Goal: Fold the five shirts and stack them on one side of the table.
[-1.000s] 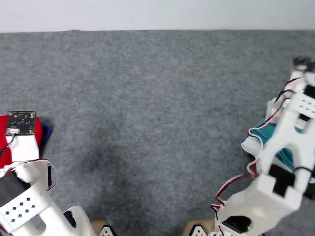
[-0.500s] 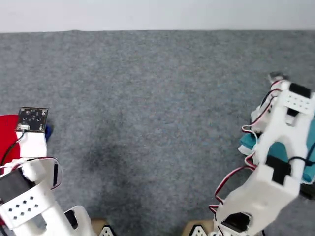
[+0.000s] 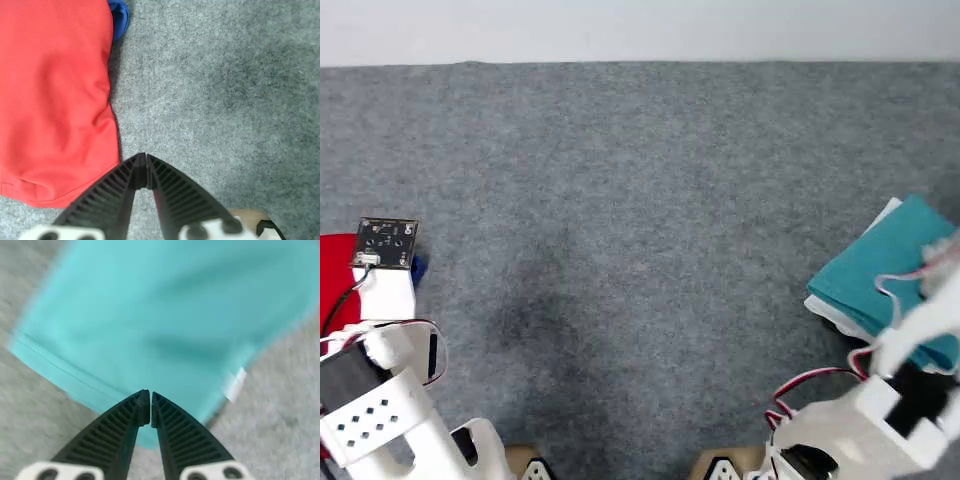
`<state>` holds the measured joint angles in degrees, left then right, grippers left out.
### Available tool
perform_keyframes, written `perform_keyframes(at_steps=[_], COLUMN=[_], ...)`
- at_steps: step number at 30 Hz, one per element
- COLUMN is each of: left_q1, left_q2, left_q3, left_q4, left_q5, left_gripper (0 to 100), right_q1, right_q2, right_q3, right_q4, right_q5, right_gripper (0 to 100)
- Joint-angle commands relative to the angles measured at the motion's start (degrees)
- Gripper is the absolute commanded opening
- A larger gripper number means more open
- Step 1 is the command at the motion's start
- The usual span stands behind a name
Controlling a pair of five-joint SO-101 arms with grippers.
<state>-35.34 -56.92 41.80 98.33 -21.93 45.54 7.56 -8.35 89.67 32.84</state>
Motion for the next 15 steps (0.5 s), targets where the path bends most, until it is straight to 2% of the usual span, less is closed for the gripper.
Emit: perform_keyframes(at_steps=[1, 4, 7, 15], left_q1=[0.2, 0.2, 0.2, 0.2], left_q2=[-0.8, -0.8, -0.8, -0.8], left_q3=[-0.3, -0.3, -0.3, -0.3], left_q4=[-0.9, -0.9, -0.9, -0.9], left_q5=[0.2, 0.1, 0.1, 0.1], left_gripper=[0, 0, 0, 0], right_q1=[7.5, 9.5, 9.4, 3.9], right_q2=[3.2, 7.6, 7.1, -2.1], right_q3=[3.7, 6.7, 5.8, -1.4], right_q4=[-4.9, -7.2, -3.6, -0.4], right_q5=[3.8, 4.0, 3.9, 3.8], right_gripper=[0.9, 0.9, 0.9, 0.9])
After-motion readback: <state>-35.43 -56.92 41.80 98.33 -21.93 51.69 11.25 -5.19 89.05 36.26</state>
